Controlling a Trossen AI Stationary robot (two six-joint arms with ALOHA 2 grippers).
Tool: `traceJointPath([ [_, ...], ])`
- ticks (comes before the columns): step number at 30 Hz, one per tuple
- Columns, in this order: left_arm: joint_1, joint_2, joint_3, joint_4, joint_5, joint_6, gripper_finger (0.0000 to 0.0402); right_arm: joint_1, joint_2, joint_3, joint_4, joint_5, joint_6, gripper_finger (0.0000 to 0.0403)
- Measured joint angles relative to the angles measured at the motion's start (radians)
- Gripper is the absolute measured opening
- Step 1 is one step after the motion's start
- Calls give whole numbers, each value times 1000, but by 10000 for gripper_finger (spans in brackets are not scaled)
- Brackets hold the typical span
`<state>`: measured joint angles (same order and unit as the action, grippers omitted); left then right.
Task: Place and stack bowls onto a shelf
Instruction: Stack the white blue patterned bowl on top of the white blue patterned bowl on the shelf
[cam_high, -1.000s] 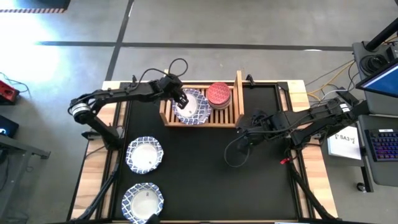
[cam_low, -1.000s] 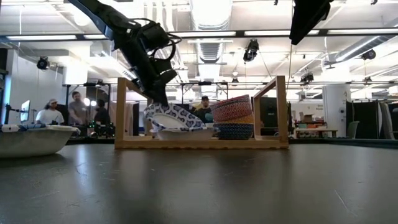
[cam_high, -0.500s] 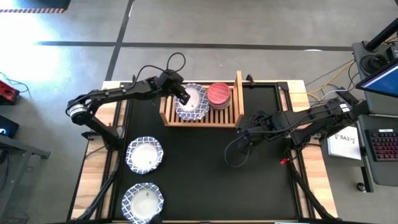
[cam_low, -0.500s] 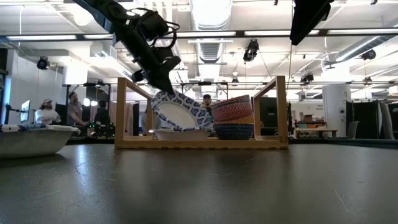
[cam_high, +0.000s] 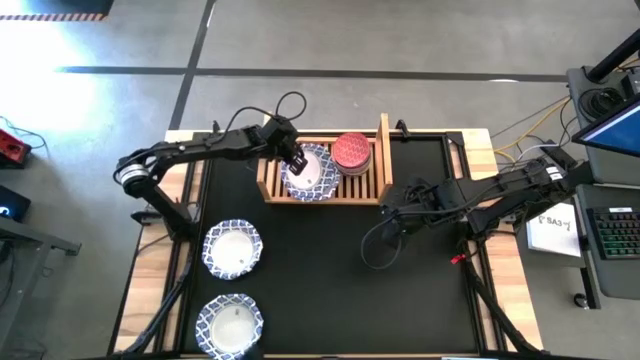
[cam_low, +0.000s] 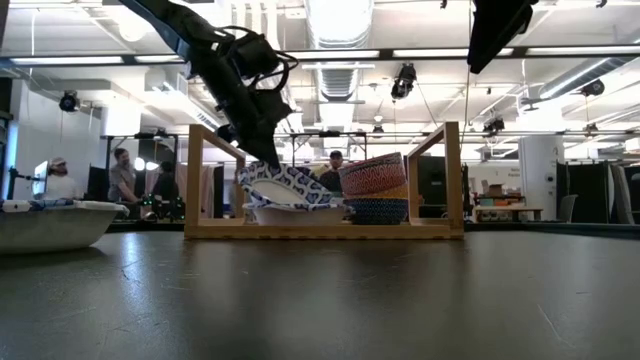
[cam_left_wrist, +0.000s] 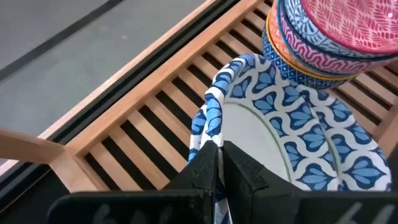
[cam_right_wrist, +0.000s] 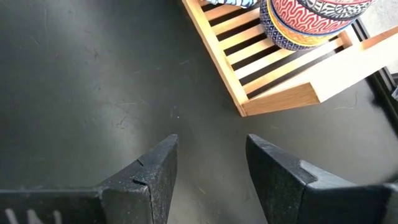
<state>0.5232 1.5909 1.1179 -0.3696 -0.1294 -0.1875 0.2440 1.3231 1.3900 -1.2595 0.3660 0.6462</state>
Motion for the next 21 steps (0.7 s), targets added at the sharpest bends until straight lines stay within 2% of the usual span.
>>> traceJointPath([
  [3, 1, 0, 23, -20, -35, 17, 0, 0, 0, -1, -1, 0, 2, 178],
  [10, -2, -9, 188, -142, -60, 65, 0, 0, 0, -6, -2, -2, 8, 178],
  [14, -14, -4, 211, -216, 14, 59, 0, 0, 0, -13, -14, -3, 9, 178],
  [21, -17, -5, 194, -219, 61, 44, 0, 0, 0, -23, -21, -4, 9, 178],
])
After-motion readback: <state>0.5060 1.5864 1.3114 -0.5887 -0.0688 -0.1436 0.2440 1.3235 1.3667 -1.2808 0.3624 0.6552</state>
